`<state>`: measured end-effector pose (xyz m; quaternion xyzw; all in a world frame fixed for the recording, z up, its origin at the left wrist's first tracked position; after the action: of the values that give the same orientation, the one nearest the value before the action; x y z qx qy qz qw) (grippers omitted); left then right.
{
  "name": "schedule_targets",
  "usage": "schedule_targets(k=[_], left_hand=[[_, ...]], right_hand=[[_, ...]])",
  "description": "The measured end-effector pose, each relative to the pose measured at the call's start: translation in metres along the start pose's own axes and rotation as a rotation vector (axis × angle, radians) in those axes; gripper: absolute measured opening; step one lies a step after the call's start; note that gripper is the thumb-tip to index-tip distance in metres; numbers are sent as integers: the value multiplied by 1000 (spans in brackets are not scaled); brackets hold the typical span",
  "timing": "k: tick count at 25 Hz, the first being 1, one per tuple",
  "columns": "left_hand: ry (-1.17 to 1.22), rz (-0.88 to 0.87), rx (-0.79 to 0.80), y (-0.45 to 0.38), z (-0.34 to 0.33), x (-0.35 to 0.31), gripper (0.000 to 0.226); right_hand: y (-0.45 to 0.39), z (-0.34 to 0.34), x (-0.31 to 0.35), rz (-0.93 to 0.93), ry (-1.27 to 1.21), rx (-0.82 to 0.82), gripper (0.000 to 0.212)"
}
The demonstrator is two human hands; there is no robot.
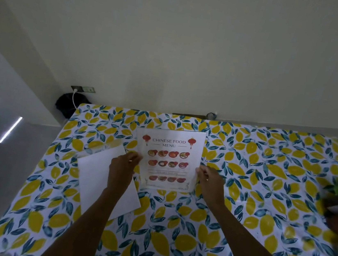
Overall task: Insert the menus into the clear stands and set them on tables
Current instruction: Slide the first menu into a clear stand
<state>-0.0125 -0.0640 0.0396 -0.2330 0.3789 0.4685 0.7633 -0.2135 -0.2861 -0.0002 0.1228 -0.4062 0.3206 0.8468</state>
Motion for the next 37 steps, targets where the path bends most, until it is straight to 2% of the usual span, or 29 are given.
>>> schedule_targets(k=[15, 20, 22, 24, 29, 31, 34, 37], left_hand=[[-9, 40, 55, 5, 1, 4, 16], [2, -15, 78, 9, 8, -3, 13], [-18, -59, 83, 13, 9, -4, 18], [-64, -57, 78, 20, 12, 1, 27], [-329, -40, 86, 48, 39, 41, 40], [-371, 5, 67, 56, 54, 63, 42], [-399, 64, 49, 66, 73, 94, 43], [-398, 120, 38, 75, 87, 121, 44]], right_hand=[[1, -3, 11, -139, 68, 13, 21], [12, 7, 26, -177, 47, 36, 21], [19, 12, 38, -153, 49, -18, 27], [27, 10, 50, -43, 104, -31, 27], [48, -38, 83, 144, 202, 156, 25], [54, -66, 96, 190, 195, 230, 25], [62, -104, 114, 245, 207, 327, 15], [65, -141, 124, 296, 227, 429, 16]])
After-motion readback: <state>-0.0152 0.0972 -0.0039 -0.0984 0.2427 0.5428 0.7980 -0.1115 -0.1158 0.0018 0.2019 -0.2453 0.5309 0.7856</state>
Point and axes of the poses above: each hand's wrist, its own y-axis away from the middle knuckle, its own z-axis out of the back of the hand, x = y × z, the point moved 3 cm from there along -y, towards the middle knuckle, and after that the axes turned 5 degrees about y, right-handed, at the moved point
